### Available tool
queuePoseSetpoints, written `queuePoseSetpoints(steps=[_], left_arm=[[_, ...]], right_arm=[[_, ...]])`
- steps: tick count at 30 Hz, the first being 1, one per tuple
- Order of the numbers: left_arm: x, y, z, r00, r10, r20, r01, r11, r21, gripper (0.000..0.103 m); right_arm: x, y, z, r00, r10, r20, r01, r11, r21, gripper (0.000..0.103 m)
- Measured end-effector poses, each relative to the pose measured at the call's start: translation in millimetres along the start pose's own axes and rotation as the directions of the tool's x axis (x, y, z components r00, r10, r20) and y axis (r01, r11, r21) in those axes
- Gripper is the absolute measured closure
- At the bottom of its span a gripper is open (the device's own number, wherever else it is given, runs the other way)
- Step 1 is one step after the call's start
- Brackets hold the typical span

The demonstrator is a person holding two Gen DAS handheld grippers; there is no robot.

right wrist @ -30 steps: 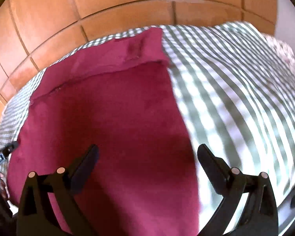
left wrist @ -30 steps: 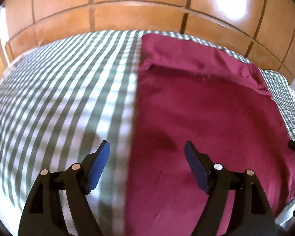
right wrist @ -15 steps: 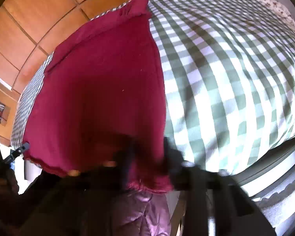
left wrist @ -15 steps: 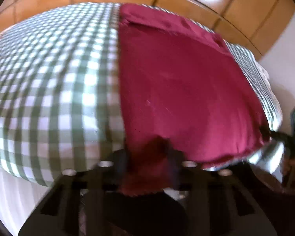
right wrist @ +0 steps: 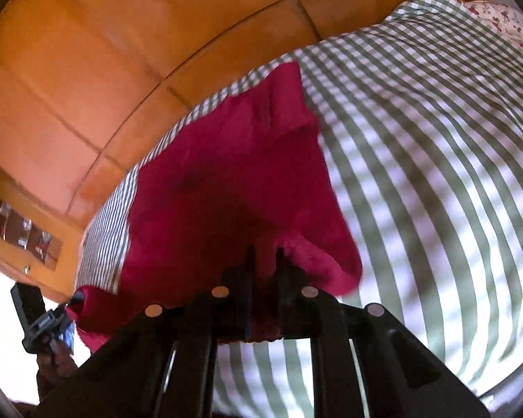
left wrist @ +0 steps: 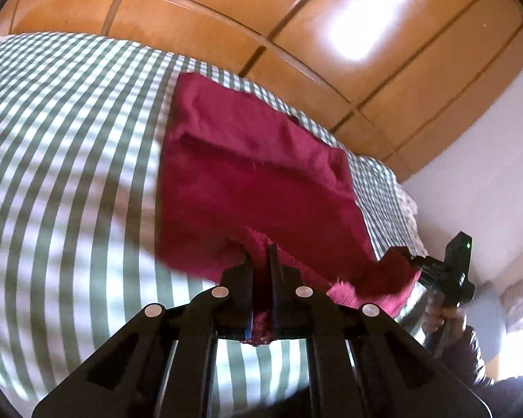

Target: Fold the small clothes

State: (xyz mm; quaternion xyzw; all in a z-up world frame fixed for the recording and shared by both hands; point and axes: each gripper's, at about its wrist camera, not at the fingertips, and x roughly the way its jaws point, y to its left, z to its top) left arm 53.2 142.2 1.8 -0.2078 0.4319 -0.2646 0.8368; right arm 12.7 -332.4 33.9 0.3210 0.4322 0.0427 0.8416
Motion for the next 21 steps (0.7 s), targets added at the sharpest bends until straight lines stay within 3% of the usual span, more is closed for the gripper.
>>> queuePoseSetpoints(steps=[3, 5, 6, 7, 8, 9, 10, 14, 18, 20, 21], left_arm=[[22, 3, 32, 0.998, 0.058, 0.014, -0.057, 0.998, -0.009, 0.096], [33, 10, 48, 0.99, 0.14, 0.027, -0.139, 0.99, -0.038, 0.094], [36, 14, 54, 0.987, 0.157, 0.026, -0.156, 0.987, -0.048, 0.081], [37, 18, 59, 0.986, 0.164, 0.032, -0.162, 0.985, -0.06, 0.072], [33, 22, 60, 0.983, 0.175, 0.049, -0.171, 0.983, -0.071, 0.043], [28, 26, 60, 0.981, 0.179, 0.075, -0.172, 0.982, -0.082, 0.029], [20, 31, 55, 0.981, 0.165, 0.1, -0.156, 0.984, -0.089, 0.029], [15, 46, 24, 0.988, 0.15, 0.031, -0.149, 0.988, -0.043, 0.029], [27, 45, -14, 0.985, 0.161, -0.06, -0.159, 0.987, 0.035, 0.03], [35, 39, -23, 0.983, 0.172, -0.063, -0.169, 0.984, 0.056, 0.034], [37, 37, -22, 0.985, 0.162, -0.059, -0.158, 0.985, 0.062, 0.044]], right_arm=[[22, 1, 29, 1.0, 0.002, 0.01, -0.002, 1.0, 0.016, 0.093], [28, -2, 47, 0.998, 0.051, 0.034, -0.052, 0.997, 0.053, 0.067], [27, -4, 50, 0.997, 0.063, 0.047, -0.066, 0.995, 0.072, 0.041], [23, -5, 52, 0.996, 0.061, 0.071, -0.066, 0.995, 0.08, 0.029], [17, -5, 52, 0.995, 0.053, 0.088, -0.06, 0.996, 0.068, 0.026], [8, -6, 48, 0.994, 0.058, 0.092, -0.062, 0.997, 0.04, 0.023], [3, -9, 43, 0.995, 0.051, 0.091, -0.054, 0.998, 0.028, 0.02], [-11, -20, 2, 0.997, -0.041, 0.059, 0.043, 0.998, -0.038, 0.019], [4, -31, -28, 0.99, -0.135, 0.026, 0.137, 0.989, -0.055, 0.027], [13, -35, -24, 0.99, -0.136, 0.044, 0.138, 0.99, -0.039, 0.031], [17, -33, -20, 0.989, -0.135, 0.06, 0.138, 0.989, -0.043, 0.036]])
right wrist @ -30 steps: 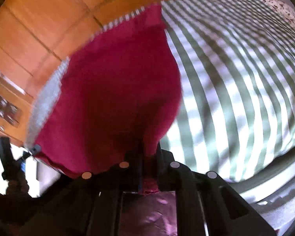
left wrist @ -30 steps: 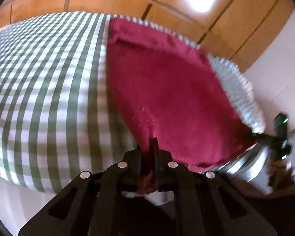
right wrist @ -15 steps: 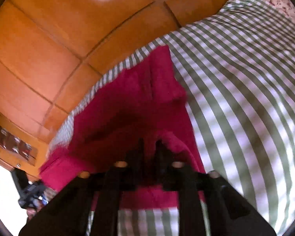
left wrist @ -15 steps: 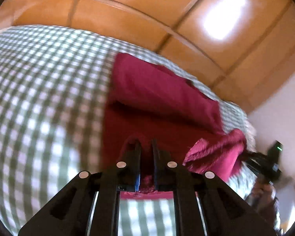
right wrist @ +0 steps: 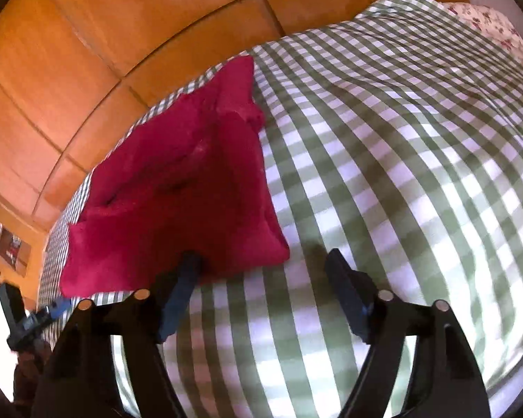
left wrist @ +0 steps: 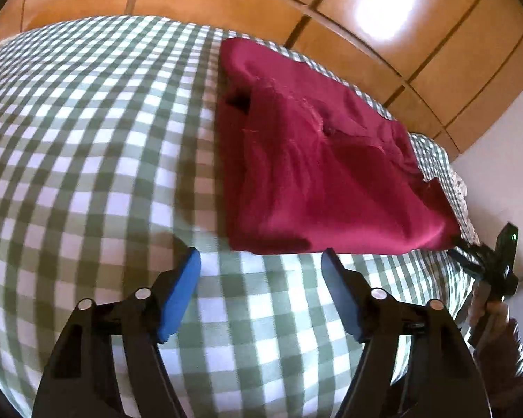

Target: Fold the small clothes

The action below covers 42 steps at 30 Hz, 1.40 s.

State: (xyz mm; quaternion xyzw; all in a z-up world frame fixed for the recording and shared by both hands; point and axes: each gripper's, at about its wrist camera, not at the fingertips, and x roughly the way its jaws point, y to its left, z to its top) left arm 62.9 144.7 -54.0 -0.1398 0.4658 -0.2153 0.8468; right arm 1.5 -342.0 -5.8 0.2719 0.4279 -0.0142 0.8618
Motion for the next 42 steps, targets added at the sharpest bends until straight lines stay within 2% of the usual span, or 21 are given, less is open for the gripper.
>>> queuePoseSetpoints(steps=[2, 3, 5, 7, 12, 18, 21, 22, 23, 25, 26, 27, 31, 36, 37, 38, 39, 42], left_arm=[[5, -5, 5, 1.0, -0.003, -0.008, 0.004, 1.0, 0.005, 0.062], [8, -6, 6, 1.0, 0.004, -0.007, -0.004, 1.0, 0.003, 0.076], [11, -3, 7, 1.0, 0.0, -0.022, 0.0, 1.0, -0.012, 0.083], [6, -6, 3, 1.0, 0.008, -0.018, -0.008, 1.0, -0.001, 0.087], [-15, -7, -20, 1.0, -0.02, -0.021, 0.02, 1.0, 0.007, 0.089], [-53, -10, -74, 0.995, -0.061, -0.08, 0.065, 0.997, 0.041, 0.089], [-64, -10, -90, 0.989, -0.067, -0.131, 0.074, 0.996, 0.046, 0.088], [-69, -11, -91, 0.99, -0.052, -0.13, 0.06, 0.996, 0.061, 0.088], [-73, -11, -87, 0.992, -0.037, -0.12, 0.046, 0.996, 0.072, 0.087], [-80, -9, -75, 0.996, -0.037, -0.08, 0.043, 0.997, 0.066, 0.069], [-83, -8, -66, 0.998, -0.05, -0.049, 0.053, 0.997, 0.056, 0.058], [-83, -7, -53, 0.998, -0.066, -0.024, 0.067, 0.997, 0.047, 0.057], [-63, -12, -19, 0.997, -0.078, -0.005, 0.078, 0.996, 0.051, 0.057], [-18, -11, 1, 0.992, -0.086, -0.092, 0.091, 0.995, 0.043, 0.057], [-12, -14, 2, 0.99, -0.098, -0.1, 0.104, 0.993, 0.05, 0.06], [-9, -18, 3, 0.991, -0.092, -0.096, 0.098, 0.993, 0.06, 0.078], [-9, -23, 3, 0.993, -0.083, -0.086, 0.09, 0.992, 0.084, 0.095], [-28, -34, -4, 0.997, -0.072, -0.018, 0.074, 0.986, 0.152, 0.096]], right_arm=[[13, 5, 8, 1.0, 0.003, -0.011, -0.003, 1.0, -0.002, 0.049], [18, 6, 10, 1.0, -0.001, -0.026, 0.001, 1.0, -0.002, 0.06], [20, 9, 11, 0.999, -0.024, -0.044, 0.024, 1.0, -0.007, 0.073], [6, 8, 8, 0.999, 0.003, -0.042, -0.003, 1.0, 0.011, 0.085], [-33, 6, -12, 0.999, 0.028, -0.037, -0.03, 0.999, -0.028, 0.088], [-60, -9, -63, 0.99, -0.004, -0.139, -0.004, 0.998, -0.056, 0.088], [-73, -13, -75, 0.986, 0.002, -0.164, -0.011, 0.998, -0.057, 0.087], [-75, -13, -76, 0.986, -0.018, -0.168, 0.006, 0.997, -0.072, 0.083], [-76, -12, -75, 0.986, -0.04, -0.161, 0.026, 0.996, -0.083, 0.081], [-79, -12, -65, 0.991, -0.055, -0.125, 0.045, 0.995, -0.084, 0.062], [-81, -10, -60, 0.993, -0.058, -0.101, 0.049, 0.995, -0.086, 0.06], [-82, -7, -52, 0.996, -0.059, -0.074, 0.052, 0.994, -0.097, 0.06], [-69, 5, -27, 0.997, -0.072, -0.026, 0.067, 0.988, -0.142, 0.06], [-34, 19, -13, 0.994, -0.094, -0.048, 0.082, 0.974, -0.213, 0.063], [-25, 21, -13, 0.991, -0.117, -0.062, 0.1, 0.969, -0.227, 0.068], [-21, 21, -13, 0.989, -0.129, -0.075, 0.108, 0.966, -0.233, 0.075], [-18, 23, -14, 0.987, -0.132, -0.09, 0.107, 0.964, -0.243, 0.089], [-31, 28, -18, 0.989, -0.13, -0.066, 0.106, 0.952, -0.286, 0.095]])
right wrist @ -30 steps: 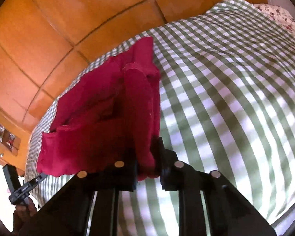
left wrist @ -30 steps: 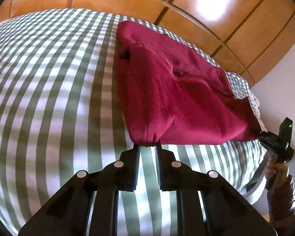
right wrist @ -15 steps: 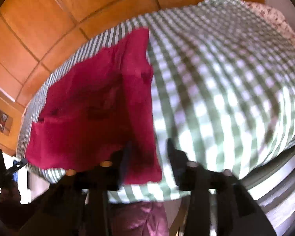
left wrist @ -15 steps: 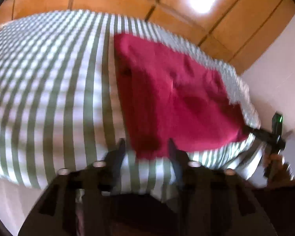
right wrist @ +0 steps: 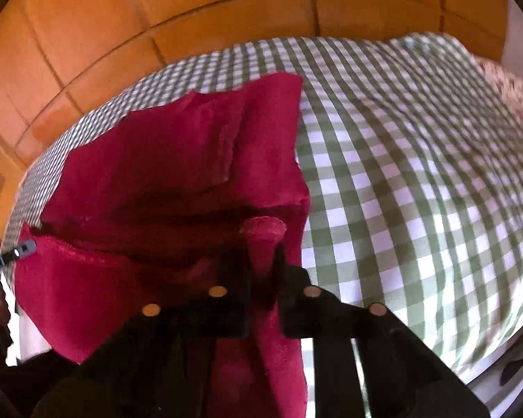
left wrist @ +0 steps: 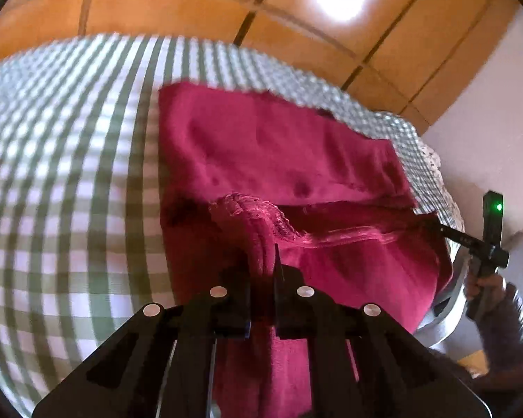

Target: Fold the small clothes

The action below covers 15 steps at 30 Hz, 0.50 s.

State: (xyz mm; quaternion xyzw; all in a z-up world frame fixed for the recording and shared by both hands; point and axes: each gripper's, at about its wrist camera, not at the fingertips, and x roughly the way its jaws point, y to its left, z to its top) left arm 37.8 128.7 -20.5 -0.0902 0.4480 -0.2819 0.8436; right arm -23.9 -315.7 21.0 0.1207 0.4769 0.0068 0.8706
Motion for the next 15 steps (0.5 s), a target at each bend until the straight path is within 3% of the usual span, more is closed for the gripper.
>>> queuePoseSetpoints(steps=[7, 9, 15], left_arm=[[-49, -9, -3, 0.992, -0.004, 0.126, 0.002, 1.0, 0.018, 0.096], [-52, -9, 9, 0.988, 0.002, 0.153, -0.006, 1.0, 0.026, 0.096], [-33, -3, 68, 0.974, 0.054, 0.219, -0.062, 0.998, 0.03, 0.096]], right_arm=[[-46, -1, 12, 0.991, 0.072, 0.115, -0.079, 0.995, 0.065, 0.096], [-47, -3, 30, 0.984, 0.103, 0.147, -0.117, 0.989, 0.091, 0.096], [-10, -4, 101, 0.979, 0.092, 0.181, -0.117, 0.984, 0.132, 0.096]])
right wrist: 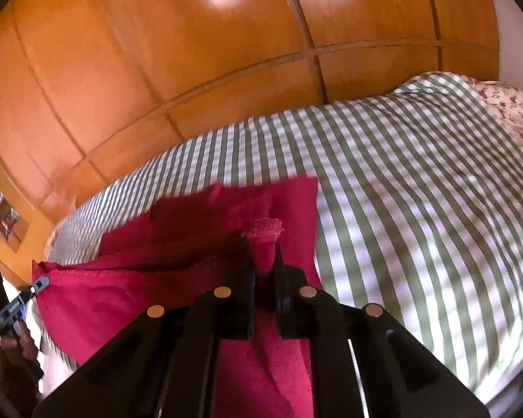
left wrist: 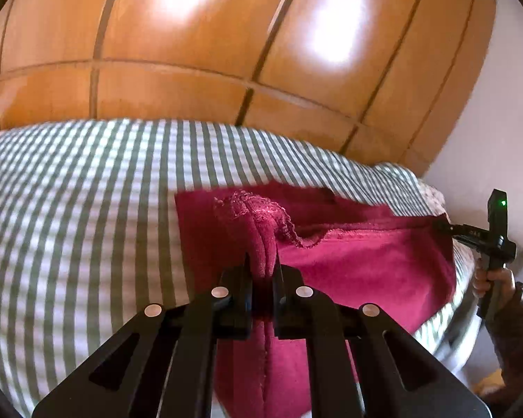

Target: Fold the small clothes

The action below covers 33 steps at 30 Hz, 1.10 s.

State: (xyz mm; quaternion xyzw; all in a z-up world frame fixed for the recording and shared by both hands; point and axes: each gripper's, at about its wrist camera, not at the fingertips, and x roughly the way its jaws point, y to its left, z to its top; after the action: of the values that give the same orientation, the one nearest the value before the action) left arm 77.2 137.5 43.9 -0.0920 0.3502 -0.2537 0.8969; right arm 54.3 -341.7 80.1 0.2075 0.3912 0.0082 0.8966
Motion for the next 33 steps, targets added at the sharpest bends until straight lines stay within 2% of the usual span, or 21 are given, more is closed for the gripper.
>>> queuePoseSetpoints(steps=[3, 7, 11, 15, 16, 17, 18, 19, 20, 21, 23, 26, 28, 29, 30, 31, 32, 33], left_arm=[[26, 8, 26, 0.999, 0.04, 0.009, -0.04, 0.999, -0.003, 0.096], [70, 24, 52, 0.995, 0.101, -0.016, -0.101, 0.995, -0.009, 0.096], [113, 47, 59, 0.984, 0.16, -0.073, -0.164, 0.985, -0.056, 0.096], [151, 60, 51, 0.964, 0.22, -0.152, -0.231, 0.971, -0.06, 0.095], [159, 61, 49, 0.952, 0.253, -0.172, -0.265, 0.963, -0.045, 0.094], [161, 61, 48, 0.947, 0.263, -0.182, -0.275, 0.96, -0.045, 0.09], [161, 61, 48, 0.946, 0.268, -0.184, -0.281, 0.958, -0.051, 0.079], [155, 62, 50, 0.941, 0.292, -0.173, -0.306, 0.95, -0.064, 0.069], [149, 62, 51, 0.937, 0.312, -0.158, -0.327, 0.942, -0.078, 0.053], [139, 61, 53, 0.936, 0.327, -0.132, -0.34, 0.936, -0.096, 0.051], [114, 52, 53, 0.948, 0.311, -0.068, -0.317, 0.943, -0.099, 0.051], [84, 27, 37, 0.967, 0.253, -0.006, -0.253, 0.966, -0.059, 0.051], [75, 10, 18, 0.978, 0.209, 0.003, -0.209, 0.977, -0.028, 0.051], [77, 4, 10, 0.978, 0.209, -0.016, -0.21, 0.978, -0.017, 0.051], [82, 2, 2, 0.976, 0.214, -0.045, -0.214, 0.977, -0.012, 0.051], [95, 5, -7, 0.966, 0.239, -0.097, -0.241, 0.97, -0.012, 0.051], [107, 9, -13, 0.948, 0.283, -0.144, -0.287, 0.958, -0.011, 0.051], [119, 17, -19, 0.921, 0.336, -0.197, -0.344, 0.939, -0.011, 0.051]], right_arm=[[31, -2, 30, 1.0, 0.001, 0.004, -0.001, 0.999, 0.042, 0.096], [76, -4, 58, 0.999, -0.037, -0.014, 0.038, 0.997, 0.065, 0.096], [124, -8, 66, 0.994, -0.091, -0.064, 0.094, 0.994, 0.052, 0.096], [161, -19, 57, 0.982, -0.141, -0.129, 0.147, 0.989, 0.035, 0.094], [163, -21, 54, 0.98, -0.148, -0.133, 0.153, 0.988, 0.032, 0.089], [162, -22, 53, 0.981, -0.148, -0.128, 0.153, 0.988, 0.031, 0.087], [156, -22, 52, 0.982, -0.153, -0.113, 0.157, 0.987, 0.027, 0.081], [150, -20, 52, 0.982, -0.165, -0.096, 0.168, 0.986, 0.02, 0.063], [141, -18, 52, 0.983, -0.169, -0.071, 0.171, 0.985, 0.012, 0.053], [126, -11, 50, 0.987, -0.159, -0.031, 0.159, 0.987, -0.003, 0.048], [105, 4, 45, 0.993, -0.117, 0.0, 0.117, 0.992, -0.047, 0.048], [80, 36, 22, 1.0, -0.003, -0.019, 0.0, 0.992, -0.124, 0.045], [74, 59, 0, 0.997, 0.057, -0.048, -0.065, 0.981, -0.183, 0.032], [78, 66, -6, 0.996, 0.06, -0.064, -0.072, 0.978, -0.197, 0.03], [89, 74, -15, 0.994, 0.049, -0.099, -0.069, 0.976, -0.208, 0.029], [99, 76, -19, 0.991, 0.035, -0.126, -0.06, 0.977, -0.202, 0.029], [113, 74, -23, 0.986, 0.01, -0.164, -0.041, 0.981, -0.188, 0.029], [130, 70, -27, 0.979, -0.039, -0.199, 0.004, 0.985, -0.172, 0.029]])
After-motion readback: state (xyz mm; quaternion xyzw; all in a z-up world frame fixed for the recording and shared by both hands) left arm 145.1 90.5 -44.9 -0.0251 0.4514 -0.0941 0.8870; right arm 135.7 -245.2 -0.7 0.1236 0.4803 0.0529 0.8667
